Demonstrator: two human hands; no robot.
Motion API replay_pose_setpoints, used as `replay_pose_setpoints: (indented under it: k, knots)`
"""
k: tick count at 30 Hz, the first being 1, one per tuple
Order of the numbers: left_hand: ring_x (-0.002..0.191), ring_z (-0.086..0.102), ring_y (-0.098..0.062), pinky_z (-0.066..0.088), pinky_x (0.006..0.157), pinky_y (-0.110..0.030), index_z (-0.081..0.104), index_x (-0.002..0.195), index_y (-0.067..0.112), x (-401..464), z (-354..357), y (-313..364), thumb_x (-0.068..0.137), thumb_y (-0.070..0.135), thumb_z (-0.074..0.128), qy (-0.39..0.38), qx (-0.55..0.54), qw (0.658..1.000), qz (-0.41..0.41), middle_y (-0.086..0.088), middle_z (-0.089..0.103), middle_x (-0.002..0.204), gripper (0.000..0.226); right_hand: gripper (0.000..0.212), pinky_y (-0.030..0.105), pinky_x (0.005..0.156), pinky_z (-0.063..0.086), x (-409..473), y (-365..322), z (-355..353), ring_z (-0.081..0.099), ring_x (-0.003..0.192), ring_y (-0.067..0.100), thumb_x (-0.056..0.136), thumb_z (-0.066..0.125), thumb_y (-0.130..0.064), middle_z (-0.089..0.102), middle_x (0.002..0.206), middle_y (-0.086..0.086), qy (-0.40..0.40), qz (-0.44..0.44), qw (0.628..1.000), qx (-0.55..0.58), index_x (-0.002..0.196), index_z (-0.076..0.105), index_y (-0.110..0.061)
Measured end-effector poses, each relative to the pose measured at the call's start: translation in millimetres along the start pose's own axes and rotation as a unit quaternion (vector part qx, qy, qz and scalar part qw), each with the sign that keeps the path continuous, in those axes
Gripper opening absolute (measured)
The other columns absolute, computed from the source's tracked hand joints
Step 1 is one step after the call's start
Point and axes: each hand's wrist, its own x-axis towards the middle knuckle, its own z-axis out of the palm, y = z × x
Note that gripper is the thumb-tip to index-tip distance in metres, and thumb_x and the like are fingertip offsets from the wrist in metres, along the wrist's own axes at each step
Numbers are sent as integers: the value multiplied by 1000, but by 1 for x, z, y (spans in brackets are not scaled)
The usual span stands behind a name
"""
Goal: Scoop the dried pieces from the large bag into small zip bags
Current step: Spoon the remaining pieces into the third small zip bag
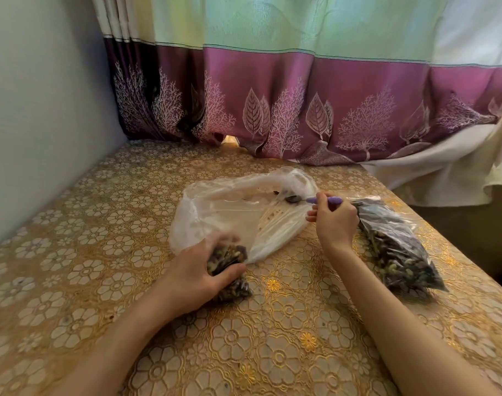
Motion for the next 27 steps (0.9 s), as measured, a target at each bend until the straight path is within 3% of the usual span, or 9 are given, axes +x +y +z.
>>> replay_pose_setpoints:
  k: [4,9,12,19,23,27]
  knots:
    - [84,52,14,44,72,-5,44,114,43,0,0,1,78,43,66,0,3,1000,1,31,51,95,42,22,15,52,53,1,-2,0,61,45,1,94,55,-16,67,68,3,-2,73,995,68,74,64,-14]
    - [88,54,10,49,79,-14,45,115,42,0,0,0,78,43,65,-1,-5,1000,1,27,52,99,42,17,18,53,53,4,-7,-5,59,53,10,94,52,-6,64,74,10,-25,220,953,205,91,64,6]
    - [88,54,11,47,75,-10,43,110,47,-1,1,0,72,52,62,-2,-23,1000,-4,26,53,100,43,16,19,53,53,2,-12,-12,56,54,11,91,51,-1,61,72,11,-28,250,940,228,85,64,7]
    - [89,59,2,49,75,-14,47,109,46,1,4,-5,58,61,62,6,-84,996,-34,15,58,103,56,29,19,52,49,-9,-23,-29,54,50,10,90,53,-2,60,61,7,-40,238,944,226,63,64,-4]
    - [89,60,0,50,76,-17,48,107,48,2,4,-6,55,58,66,8,-117,992,-47,11,59,104,56,55,20,50,43,-15,-36,-38,50,50,10,88,50,-2,57,49,-1,-71,189,956,212,38,67,-16]
    - [89,59,2,51,76,-18,48,107,47,2,4,-4,55,55,68,7,-127,990,-56,12,59,103,56,49,17,46,40,-19,-55,-44,49,49,10,90,48,-3,63,52,1,-124,133,947,266,47,69,-11]
